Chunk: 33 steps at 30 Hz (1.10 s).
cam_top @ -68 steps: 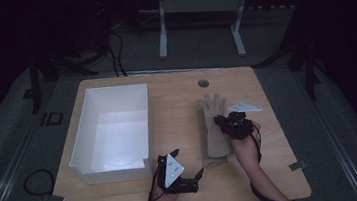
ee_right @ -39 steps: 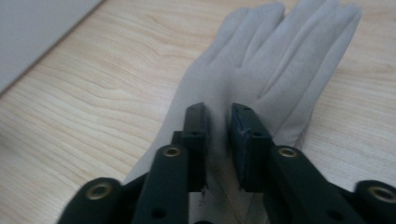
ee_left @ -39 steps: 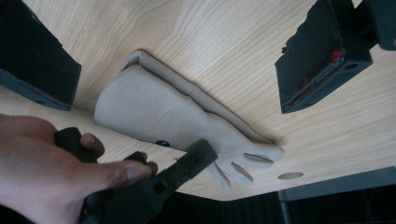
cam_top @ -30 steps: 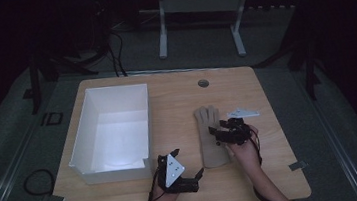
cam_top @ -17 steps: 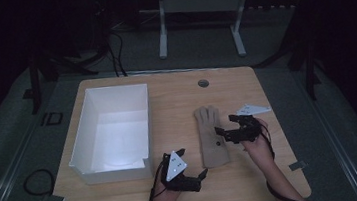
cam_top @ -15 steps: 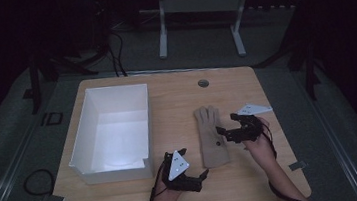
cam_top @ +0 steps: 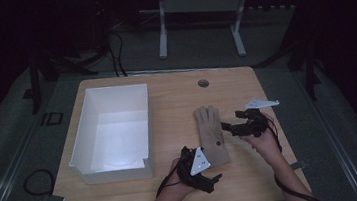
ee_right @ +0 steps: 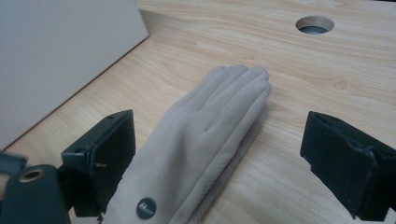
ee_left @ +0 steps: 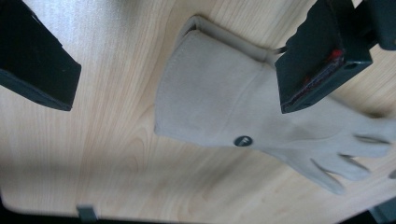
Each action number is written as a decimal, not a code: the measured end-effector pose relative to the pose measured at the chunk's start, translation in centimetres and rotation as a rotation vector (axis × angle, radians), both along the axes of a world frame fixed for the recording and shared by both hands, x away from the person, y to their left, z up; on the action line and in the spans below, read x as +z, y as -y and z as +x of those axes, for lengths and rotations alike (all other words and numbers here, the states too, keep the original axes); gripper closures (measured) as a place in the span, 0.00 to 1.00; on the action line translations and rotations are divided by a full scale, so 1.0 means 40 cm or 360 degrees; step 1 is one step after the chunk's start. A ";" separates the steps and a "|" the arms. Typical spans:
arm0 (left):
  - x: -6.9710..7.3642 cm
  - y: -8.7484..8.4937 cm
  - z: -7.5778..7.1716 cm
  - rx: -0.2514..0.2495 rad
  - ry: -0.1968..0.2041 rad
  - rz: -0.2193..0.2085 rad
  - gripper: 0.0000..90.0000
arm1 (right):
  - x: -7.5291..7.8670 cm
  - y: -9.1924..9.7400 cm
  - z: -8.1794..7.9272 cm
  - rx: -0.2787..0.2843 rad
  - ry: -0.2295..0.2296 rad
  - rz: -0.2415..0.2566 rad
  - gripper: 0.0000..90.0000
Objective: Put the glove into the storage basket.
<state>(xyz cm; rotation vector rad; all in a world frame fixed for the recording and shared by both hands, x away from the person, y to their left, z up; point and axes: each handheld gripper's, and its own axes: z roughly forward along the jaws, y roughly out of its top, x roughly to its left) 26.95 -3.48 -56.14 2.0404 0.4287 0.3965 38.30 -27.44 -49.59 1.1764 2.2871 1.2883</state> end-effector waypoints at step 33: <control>-0.034 0.028 0.099 -0.0181 -0.0165 0.0262 0.48 | -0.148 -0.102 0.172 0.0058 -0.0355 -0.0038 0.70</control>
